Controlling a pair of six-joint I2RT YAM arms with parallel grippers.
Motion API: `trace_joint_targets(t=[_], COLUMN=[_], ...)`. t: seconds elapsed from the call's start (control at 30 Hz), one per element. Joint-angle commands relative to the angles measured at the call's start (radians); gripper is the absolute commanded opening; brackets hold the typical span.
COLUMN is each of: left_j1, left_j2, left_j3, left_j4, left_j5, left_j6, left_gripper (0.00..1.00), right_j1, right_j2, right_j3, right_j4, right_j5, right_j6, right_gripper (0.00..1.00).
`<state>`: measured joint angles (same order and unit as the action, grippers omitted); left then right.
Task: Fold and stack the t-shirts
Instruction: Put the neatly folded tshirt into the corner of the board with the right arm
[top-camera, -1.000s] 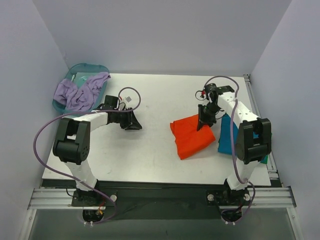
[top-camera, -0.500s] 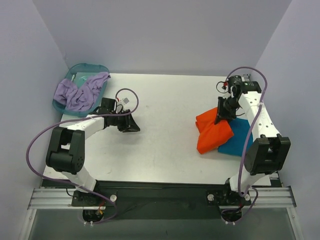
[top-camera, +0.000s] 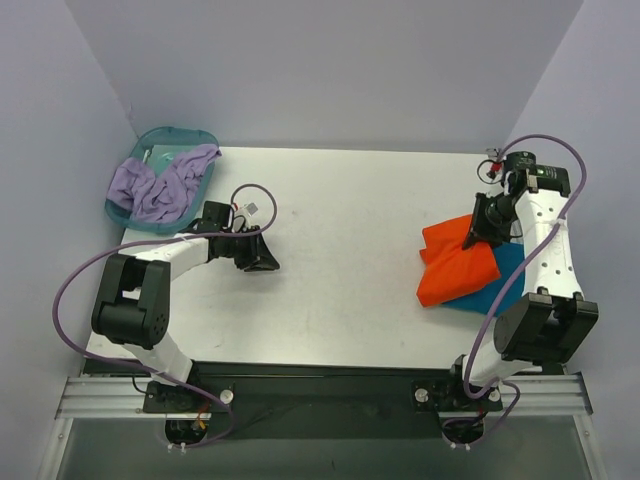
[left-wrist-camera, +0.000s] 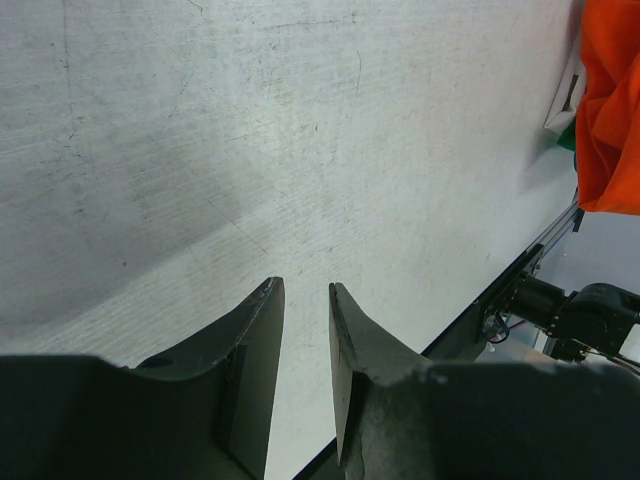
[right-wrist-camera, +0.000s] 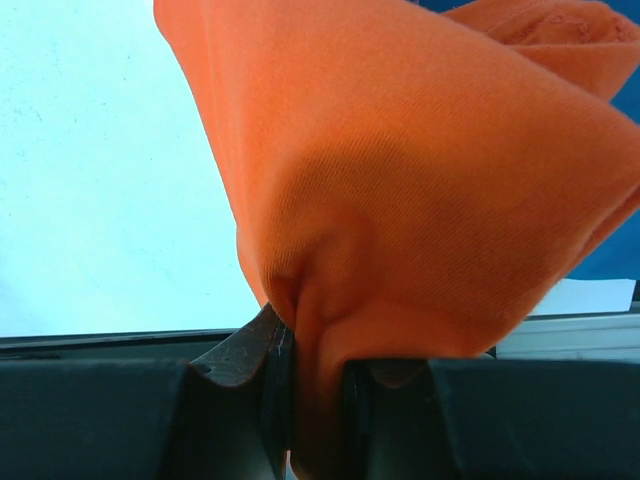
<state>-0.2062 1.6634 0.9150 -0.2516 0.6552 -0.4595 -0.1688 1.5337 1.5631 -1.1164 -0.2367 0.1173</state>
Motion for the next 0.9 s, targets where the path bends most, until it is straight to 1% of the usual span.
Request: trace_joint_targets(t=[0.0,0.27,0.33,0.73,0.83,0.87], left_j1=[0.007,0.007,0.007,0.007,0.007,0.007], left_j2=[-0.045,-0.056,-0.062,-0.105,-0.109,-0.111], left_j3=[-0.005,-0.015,-0.013,0.004,0.005,0.008], left_j4=[0.021,0.011,0.008,-0.025,-0.032,-0.040], left_j5=[-0.002,-0.002,-0.003,-0.009,-0.011,-0.012], left_j6=[0.007,0.012,0.015,0.013,0.013,0.015], left_gripper=[0.35,0.35,0.35,0.35,0.35,0.35], right_j1=[-0.038,-0.107,-0.115,-0.163,-0.163,-0.163], right_j2=[-0.052,-0.035,-0.018,0.074,0.103,0.114], right_j3=[0.032,0.026,0.020,0.005,0.006,0.006], right_j4=[-0.068,-0.045,-0.034,0.003,0.006,0.004], right_j5=[-0.024,-0.030,-0.007,0.204,0.295,0.333], right_j6=[-0.044,-0.051,-0.053,-0.030,-0.018,-0.013], right_gripper=[0.00,0.00,0.00,0.00,0.00,0.02])
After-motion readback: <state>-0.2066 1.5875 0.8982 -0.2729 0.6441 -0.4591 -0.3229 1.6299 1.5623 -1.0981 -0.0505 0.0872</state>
